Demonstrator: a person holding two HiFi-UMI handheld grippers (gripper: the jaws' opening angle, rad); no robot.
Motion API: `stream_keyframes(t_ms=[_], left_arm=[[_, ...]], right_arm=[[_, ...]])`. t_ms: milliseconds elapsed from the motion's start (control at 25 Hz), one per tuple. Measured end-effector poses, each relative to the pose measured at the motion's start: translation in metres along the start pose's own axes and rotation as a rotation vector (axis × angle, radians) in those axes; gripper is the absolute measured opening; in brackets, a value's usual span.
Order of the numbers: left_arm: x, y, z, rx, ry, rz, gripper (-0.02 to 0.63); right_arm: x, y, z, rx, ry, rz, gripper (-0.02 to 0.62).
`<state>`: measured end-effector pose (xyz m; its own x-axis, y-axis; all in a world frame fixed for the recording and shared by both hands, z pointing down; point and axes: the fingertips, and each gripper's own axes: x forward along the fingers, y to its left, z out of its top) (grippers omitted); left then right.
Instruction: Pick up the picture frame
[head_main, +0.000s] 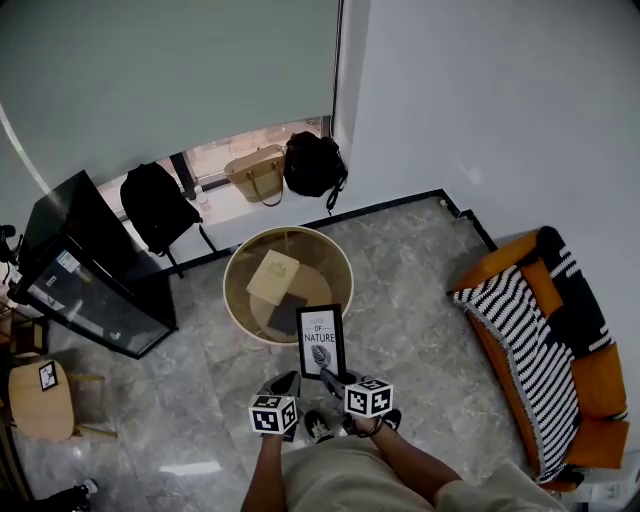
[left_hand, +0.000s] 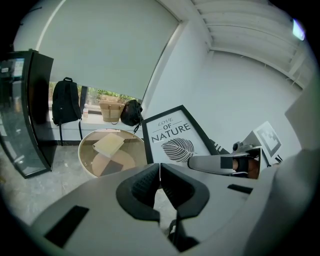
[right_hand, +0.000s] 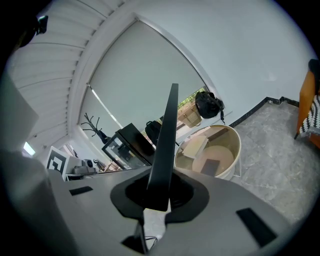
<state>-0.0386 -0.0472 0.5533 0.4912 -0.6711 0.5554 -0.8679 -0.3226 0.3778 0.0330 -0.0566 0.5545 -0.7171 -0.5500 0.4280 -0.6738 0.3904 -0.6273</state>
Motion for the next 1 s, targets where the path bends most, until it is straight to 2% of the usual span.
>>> stream_keyframes(t_ms=[280, 1000], left_arm=[[0.001, 0.0, -0.001, 0.002, -0.002, 0.003, 0.021], [0.006, 0.002, 0.001, 0.021, 0.012, 0.004, 0.021]], right_arm=[[0.0, -0.001, -0.001, -0.006, 0.007, 0.004, 0.069], [0.002, -0.01, 0.007, 0.072, -0.023, 0.006, 0.069]])
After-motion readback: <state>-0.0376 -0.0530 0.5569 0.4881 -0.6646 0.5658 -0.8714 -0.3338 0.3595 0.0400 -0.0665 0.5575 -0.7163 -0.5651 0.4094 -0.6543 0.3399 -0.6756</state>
